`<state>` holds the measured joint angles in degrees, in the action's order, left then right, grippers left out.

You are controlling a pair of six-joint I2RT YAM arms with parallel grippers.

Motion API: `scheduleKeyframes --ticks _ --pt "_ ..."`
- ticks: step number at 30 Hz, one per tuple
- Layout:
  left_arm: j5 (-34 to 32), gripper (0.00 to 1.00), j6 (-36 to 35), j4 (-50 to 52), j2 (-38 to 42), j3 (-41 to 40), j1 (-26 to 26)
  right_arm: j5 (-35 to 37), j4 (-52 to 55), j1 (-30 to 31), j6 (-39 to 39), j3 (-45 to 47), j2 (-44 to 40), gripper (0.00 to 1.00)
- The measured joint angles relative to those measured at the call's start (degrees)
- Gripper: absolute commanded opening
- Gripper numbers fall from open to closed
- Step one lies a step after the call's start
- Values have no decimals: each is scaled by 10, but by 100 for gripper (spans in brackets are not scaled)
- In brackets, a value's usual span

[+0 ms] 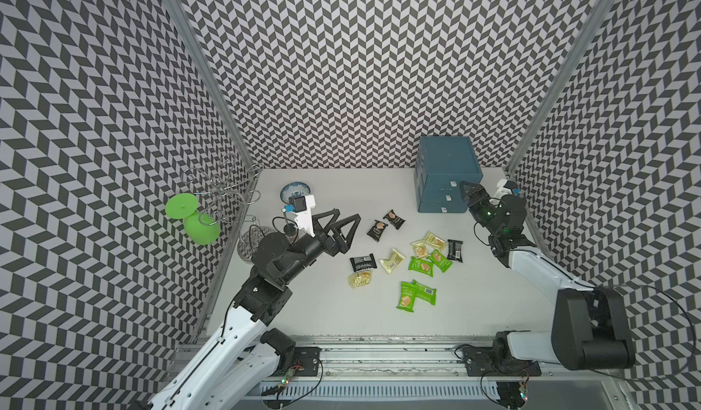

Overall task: Place the cookies into the drawer by color
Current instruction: Open the drawer in the storage box.

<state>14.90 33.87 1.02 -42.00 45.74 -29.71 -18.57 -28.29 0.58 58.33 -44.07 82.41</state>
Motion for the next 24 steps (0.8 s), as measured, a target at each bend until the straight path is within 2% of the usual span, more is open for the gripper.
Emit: scheduleKeyframes --ticks 4,6,9,14,20,24 --pt "15 99 -53 127 -34 100 0 -107 -56 -13 104 -58 111 78" --pt "21 99 -83 159 -53 118 1 -131 -70 -15 136 -68 140 77" --pt "39 99 -121 193 -90 121 5 -149 -68 -16 157 -79 153 69" --pt "66 99 -160 204 -126 83 6 -162 -80 -21 169 -90 155 55" --pt "70 100 -200 183 -74 19 6 -162 -100 -41 178 -63 154 46" --pt "69 99 -218 158 -34 -16 6 -158 -111 -50 182 -47 154 35"
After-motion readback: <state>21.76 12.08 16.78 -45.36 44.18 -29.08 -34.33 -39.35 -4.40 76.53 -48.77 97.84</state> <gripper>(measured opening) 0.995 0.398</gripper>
